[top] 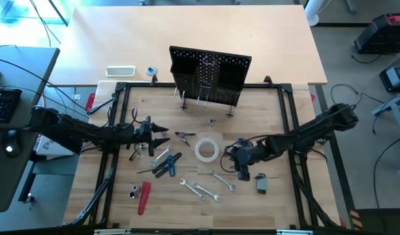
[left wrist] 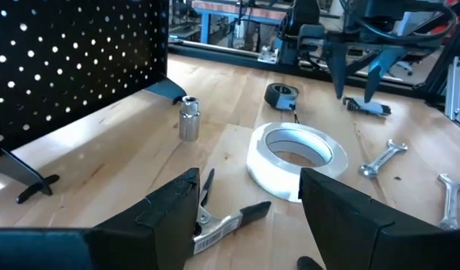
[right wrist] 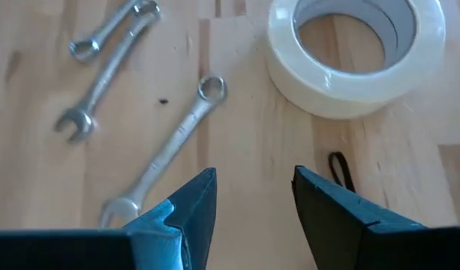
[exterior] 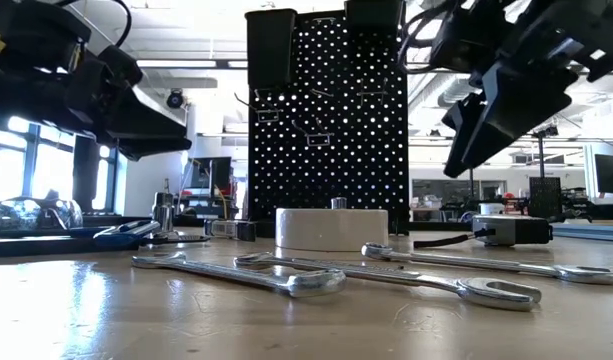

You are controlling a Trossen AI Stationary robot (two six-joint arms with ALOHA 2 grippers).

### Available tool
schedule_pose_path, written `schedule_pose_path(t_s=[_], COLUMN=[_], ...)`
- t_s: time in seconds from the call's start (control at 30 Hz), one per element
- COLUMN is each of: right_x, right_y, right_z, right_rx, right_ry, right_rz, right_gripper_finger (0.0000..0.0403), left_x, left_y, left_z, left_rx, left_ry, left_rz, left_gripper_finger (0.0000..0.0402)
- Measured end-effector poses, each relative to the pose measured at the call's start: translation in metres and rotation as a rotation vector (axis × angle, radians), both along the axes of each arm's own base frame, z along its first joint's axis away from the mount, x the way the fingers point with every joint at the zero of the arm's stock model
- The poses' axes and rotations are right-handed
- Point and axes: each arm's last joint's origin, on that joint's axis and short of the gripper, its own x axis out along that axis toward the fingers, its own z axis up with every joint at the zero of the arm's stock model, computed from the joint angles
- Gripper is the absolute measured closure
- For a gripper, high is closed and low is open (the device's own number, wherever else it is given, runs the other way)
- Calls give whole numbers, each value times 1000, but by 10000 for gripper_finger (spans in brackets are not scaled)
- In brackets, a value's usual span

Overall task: Hang tools onto peg board
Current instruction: Hang the gray measuring tape on the peg board

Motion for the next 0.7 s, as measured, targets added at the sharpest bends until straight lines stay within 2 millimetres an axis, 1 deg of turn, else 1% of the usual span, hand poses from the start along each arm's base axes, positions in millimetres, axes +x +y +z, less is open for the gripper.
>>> schedule_pose_path(t_s=[0.23,0.7], right_x=[-6,-5], right_y=[-6,-31], right_z=[-4,-8], right_rx=[-54,-132], right_ry=[73,138], right_rz=[-20,-2], right_gripper_finger=[231,231], left_x=[2,3], left_y=[0,0], left_z=[-2,-5], left_rx=[0,4], left_ry=[7,22], left_rz=[0,-1], left_gripper_finger=[181,181])
